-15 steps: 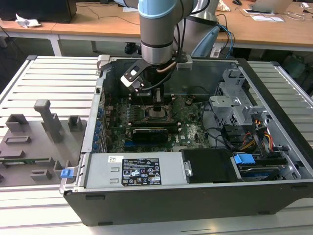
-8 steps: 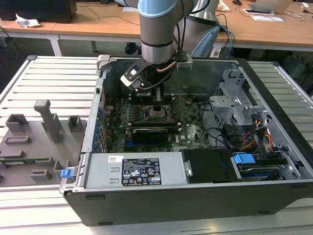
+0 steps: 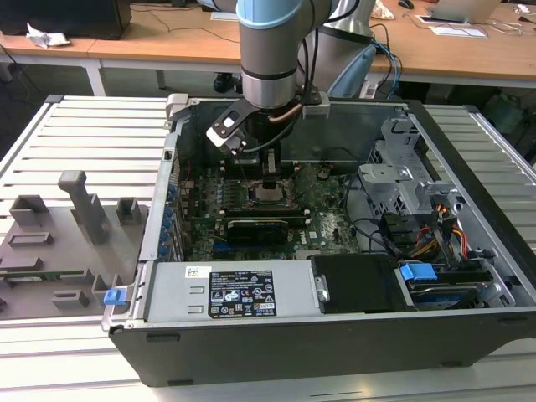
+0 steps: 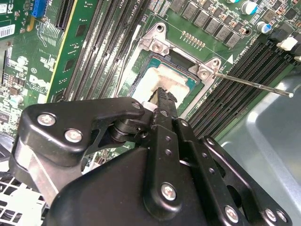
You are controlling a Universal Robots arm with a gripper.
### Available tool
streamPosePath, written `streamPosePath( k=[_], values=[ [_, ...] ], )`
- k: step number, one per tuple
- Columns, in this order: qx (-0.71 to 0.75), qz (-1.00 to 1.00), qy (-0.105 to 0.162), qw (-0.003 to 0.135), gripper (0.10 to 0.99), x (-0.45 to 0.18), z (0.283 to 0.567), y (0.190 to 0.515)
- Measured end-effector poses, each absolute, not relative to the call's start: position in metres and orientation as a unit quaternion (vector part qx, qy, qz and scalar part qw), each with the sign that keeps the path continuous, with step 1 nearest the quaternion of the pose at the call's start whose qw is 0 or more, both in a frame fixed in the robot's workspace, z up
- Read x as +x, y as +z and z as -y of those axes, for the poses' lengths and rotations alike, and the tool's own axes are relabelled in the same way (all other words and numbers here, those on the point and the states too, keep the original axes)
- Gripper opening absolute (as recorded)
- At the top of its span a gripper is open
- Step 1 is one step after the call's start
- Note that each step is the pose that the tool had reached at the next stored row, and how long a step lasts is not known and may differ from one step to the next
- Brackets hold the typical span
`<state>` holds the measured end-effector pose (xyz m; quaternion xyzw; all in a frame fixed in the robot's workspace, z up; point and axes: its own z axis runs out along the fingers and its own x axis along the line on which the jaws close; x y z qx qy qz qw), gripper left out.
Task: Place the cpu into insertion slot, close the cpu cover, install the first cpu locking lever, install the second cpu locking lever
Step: 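Close the cpu cover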
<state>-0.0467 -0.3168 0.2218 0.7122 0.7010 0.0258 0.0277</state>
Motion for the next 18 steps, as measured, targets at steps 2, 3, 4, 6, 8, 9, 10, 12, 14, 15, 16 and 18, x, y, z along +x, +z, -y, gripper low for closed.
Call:
streamPosePath(
  k=[2,3,4,6,8,9,10,12,14,15,16,18],
  values=[
    [0.712,-0.701,0.026,0.028,0.106,-0.0467,0.3167,0.2220],
    [0.712,-0.701,0.026,0.028,0.106,-0.0467,0.3167,0.2221],
    [0.712,-0.701,0.026,0.028,0.106,-0.0467,0.3167,0.2223],
    [0.712,-0.701,0.026,0.028,0.106,-0.0467,0.3167,0.2228],
    [0.713,-0.701,0.026,0.028,0.106,-0.0467,0.3168,0.2237],
    [0.713,-0.701,0.026,0.028,0.106,-0.0467,0.3167,0.2238],
    [0.713,-0.701,0.026,0.028,0.106,-0.0467,0.3167,0.2239],
    [0.713,-0.700,0.026,0.028,0.106,-0.0467,0.3168,0.2243],
    [0.713,-0.700,0.026,0.028,0.106,-0.0467,0.3167,0.2247],
    [0.713,-0.700,0.026,0.028,0.106,-0.0467,0.3167,0.2248],
    [0.713,-0.700,0.026,0.028,0.106,-0.0467,0.3167,0.2250],
    [0.713,-0.700,0.026,0.028,0.106,-0.0467,0.3167,0.2252]
  ],
)
